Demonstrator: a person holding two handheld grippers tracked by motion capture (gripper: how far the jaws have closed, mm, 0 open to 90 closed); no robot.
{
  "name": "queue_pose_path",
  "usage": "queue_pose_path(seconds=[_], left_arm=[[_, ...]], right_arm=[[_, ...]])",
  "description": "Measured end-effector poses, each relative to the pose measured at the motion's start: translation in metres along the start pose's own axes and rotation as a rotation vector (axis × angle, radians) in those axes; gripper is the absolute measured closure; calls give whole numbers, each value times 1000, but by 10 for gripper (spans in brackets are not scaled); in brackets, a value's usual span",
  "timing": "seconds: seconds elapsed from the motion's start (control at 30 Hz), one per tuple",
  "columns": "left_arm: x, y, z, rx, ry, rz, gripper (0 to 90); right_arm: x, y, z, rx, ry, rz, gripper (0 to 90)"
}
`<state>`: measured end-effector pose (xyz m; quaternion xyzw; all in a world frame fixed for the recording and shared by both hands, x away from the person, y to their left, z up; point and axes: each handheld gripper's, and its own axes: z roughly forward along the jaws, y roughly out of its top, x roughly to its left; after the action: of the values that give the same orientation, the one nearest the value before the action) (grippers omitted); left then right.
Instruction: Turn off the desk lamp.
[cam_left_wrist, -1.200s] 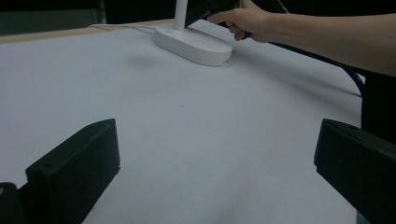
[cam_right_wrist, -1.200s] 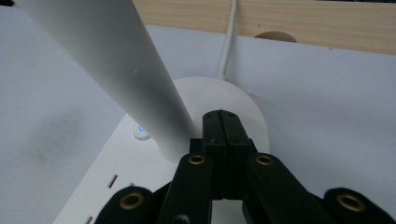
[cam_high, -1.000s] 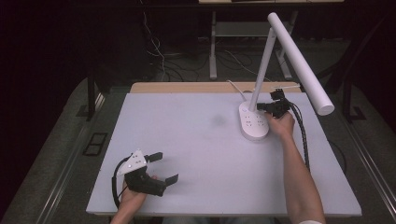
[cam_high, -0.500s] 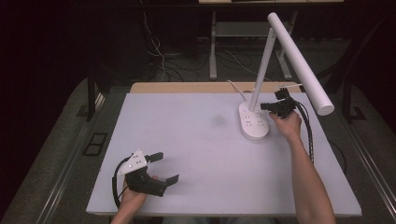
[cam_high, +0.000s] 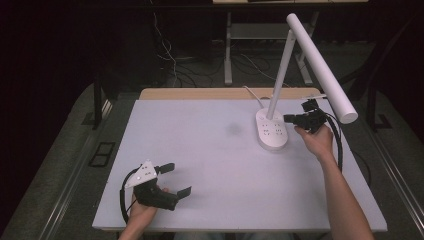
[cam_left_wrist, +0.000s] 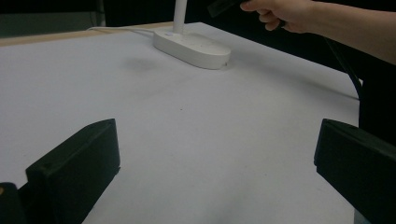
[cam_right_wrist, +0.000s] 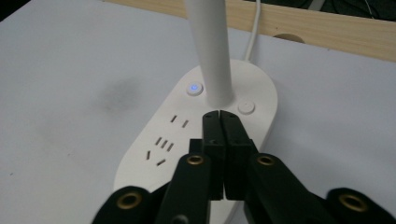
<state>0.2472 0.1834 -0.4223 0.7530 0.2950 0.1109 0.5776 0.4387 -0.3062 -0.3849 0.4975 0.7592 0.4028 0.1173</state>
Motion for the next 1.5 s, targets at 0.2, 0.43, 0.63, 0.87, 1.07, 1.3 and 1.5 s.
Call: queue_pose_path(seconds=[0.2,0.43,0.63,0.87,1.07,1.3,1.5], left_arm=[[-1,0,1,4,-2,3,0],[0,0,1,3,-1,0,0],[-1,0,1,1,0,-1,0],[-2,0,2,2,-3,3,0],[-2,0,2,6,-2,4,0],[-3,0,2,7,-3,10,0],[-3,0,2,7,-2,7,0]], right_arm=[[6,-7,-14,-12,15,9,761],[16,-17,-36,-59,49,30,489],[30,-28,-54,-81,74,14,168],[48,-44,-69,-90,136,-14,7],[61,-62,-78,-88,157,-27,7],[68,-81,-86,-93,192,-26,7],[72,-99,-87,-87,198,-29,7]])
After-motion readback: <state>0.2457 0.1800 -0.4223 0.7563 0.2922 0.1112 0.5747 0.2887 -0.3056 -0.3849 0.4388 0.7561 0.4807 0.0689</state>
